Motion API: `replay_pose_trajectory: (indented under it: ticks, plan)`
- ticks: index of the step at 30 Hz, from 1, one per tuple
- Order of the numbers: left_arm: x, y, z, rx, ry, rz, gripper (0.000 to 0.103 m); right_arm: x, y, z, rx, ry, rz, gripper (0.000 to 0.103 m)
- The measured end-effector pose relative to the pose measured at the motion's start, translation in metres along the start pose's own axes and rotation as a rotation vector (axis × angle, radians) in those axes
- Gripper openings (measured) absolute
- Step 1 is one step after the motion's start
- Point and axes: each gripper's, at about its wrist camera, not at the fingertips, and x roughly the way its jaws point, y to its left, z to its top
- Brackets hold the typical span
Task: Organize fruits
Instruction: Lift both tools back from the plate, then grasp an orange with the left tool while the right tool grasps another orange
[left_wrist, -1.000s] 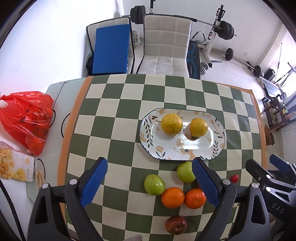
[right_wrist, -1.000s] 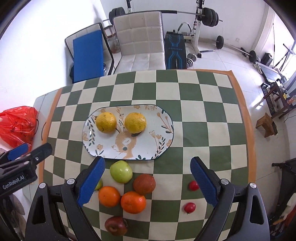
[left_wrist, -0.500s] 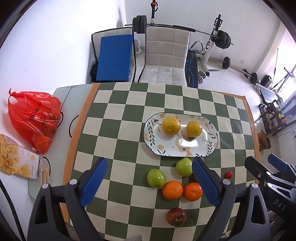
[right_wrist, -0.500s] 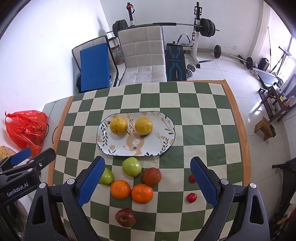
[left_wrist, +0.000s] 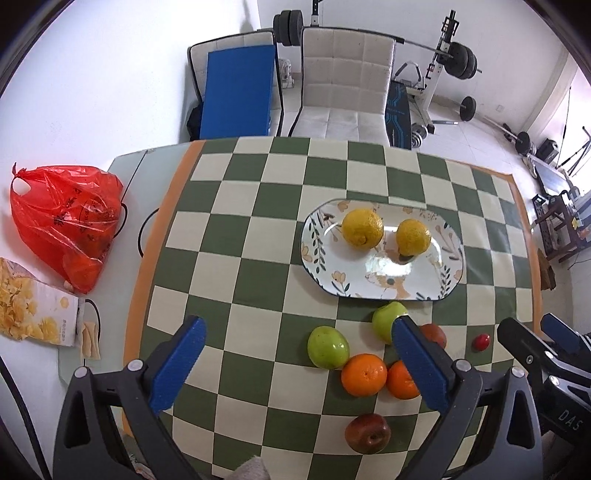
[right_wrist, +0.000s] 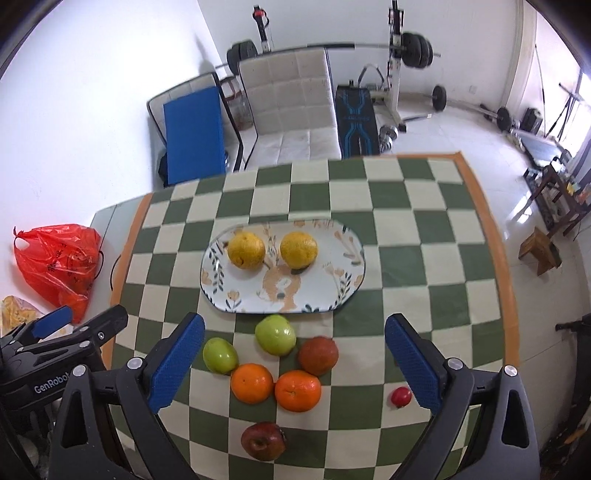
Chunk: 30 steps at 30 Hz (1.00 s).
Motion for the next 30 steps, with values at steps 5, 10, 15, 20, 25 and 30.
replay_pose_trajectory:
  ticks: [5, 10, 15, 20, 25, 30]
  plan:
    - [0.06, -0.007, -0.02, 0.023, 0.163, 0.019, 0.103, 0.07, -0.024, -0.024, 0.085, 0.186, 0.059, 0.1]
    - [0.11, -0.005, -0.045, -0.028, 0.334, -0.009, 0.103, 0.134, -0.041, -0.057, 0.173, 0.34, 0.116, 0.094]
    - [0.136, 0.005, -0.058, -0.146, 0.443, -0.085, 0.103, 0.173, -0.038, -0.085, 0.16, 0.433, 0.114, 0.073]
    - [0.148, 0.003, -0.065, -0.19, 0.49, -0.145, 0.103, 0.203, -0.029, -0.104, 0.115, 0.499, 0.105, 0.071]
    - [0.156, -0.016, -0.065, -0.161, 0.514, -0.188, 0.103, 0.21, -0.027, -0.111, 0.115, 0.467, 0.128, 0.067]
    - [0.171, -0.043, -0.062, -0.107, 0.547, -0.193, 0.103, 0.202, -0.04, -0.123, 0.103, 0.47, 0.085, 0.067]
